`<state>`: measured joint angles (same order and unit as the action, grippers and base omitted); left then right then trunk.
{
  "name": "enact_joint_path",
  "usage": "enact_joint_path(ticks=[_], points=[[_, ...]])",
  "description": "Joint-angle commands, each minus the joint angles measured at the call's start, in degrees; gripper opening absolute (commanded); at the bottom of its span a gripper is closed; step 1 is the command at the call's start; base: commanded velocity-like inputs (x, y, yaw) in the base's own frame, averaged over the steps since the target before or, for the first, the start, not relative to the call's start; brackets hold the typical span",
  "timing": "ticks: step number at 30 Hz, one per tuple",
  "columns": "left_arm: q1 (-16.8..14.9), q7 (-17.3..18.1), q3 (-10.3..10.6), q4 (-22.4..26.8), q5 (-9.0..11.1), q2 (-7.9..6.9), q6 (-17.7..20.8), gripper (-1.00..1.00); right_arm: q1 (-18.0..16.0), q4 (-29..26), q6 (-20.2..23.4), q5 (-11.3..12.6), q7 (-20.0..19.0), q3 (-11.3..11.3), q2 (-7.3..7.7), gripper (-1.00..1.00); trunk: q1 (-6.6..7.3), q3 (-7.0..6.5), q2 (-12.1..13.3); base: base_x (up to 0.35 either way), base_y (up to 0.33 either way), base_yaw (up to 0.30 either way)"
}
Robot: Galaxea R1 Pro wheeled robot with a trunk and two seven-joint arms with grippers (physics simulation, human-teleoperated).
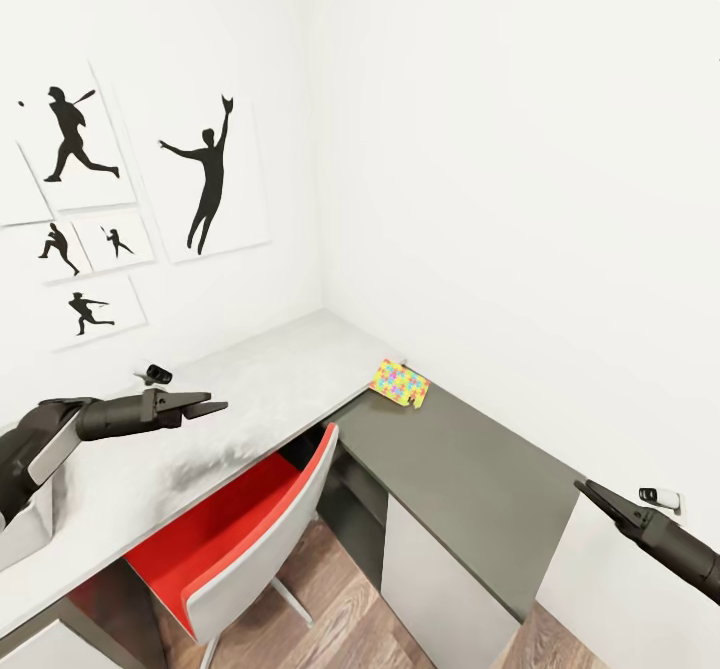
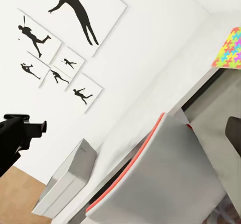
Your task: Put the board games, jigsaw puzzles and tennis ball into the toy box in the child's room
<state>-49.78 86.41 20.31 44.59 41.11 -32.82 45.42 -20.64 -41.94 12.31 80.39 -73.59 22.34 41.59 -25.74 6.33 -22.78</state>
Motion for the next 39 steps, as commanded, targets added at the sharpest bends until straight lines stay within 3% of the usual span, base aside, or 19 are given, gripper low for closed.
enact_joint_path(ticks=[1,20,33,39], points=[[-0.09,0.15,0.29,-0.02,0.29,-0.09,0.57,1.0,-0.1,0.04,0.58,0.59,-0.17,0.35,0.08,1.0,-0.04,0.13,-0.14,0.0,0.0,0.0],[0.03,0.04,0.27,-0.03,0.07,0.05,0.46,1.0,-0.1,-0.01,0.44,0.55,-0.17,0.29,-1.11,1.0,-0.04,0.11,-0.14,0.0,0.0,0.0],[0.06,-1.19,0.26,-0.03,0.02,0.19,0.46,1.0,-0.11,-5.56,0.63,0.55,0.3,0.3,-1.28,1.0,-0.04,0.11,-0.14,0.0,0.0,0.0],[0.11,-1.58,0.19,-0.03,0.02,0.14,0.46,1.0,-0.14,-6.59,1.49,0.61,2.93,0.0,-1.29,1.0,-0.04,0.11,-0.14,0.0,0.0,0.0]])
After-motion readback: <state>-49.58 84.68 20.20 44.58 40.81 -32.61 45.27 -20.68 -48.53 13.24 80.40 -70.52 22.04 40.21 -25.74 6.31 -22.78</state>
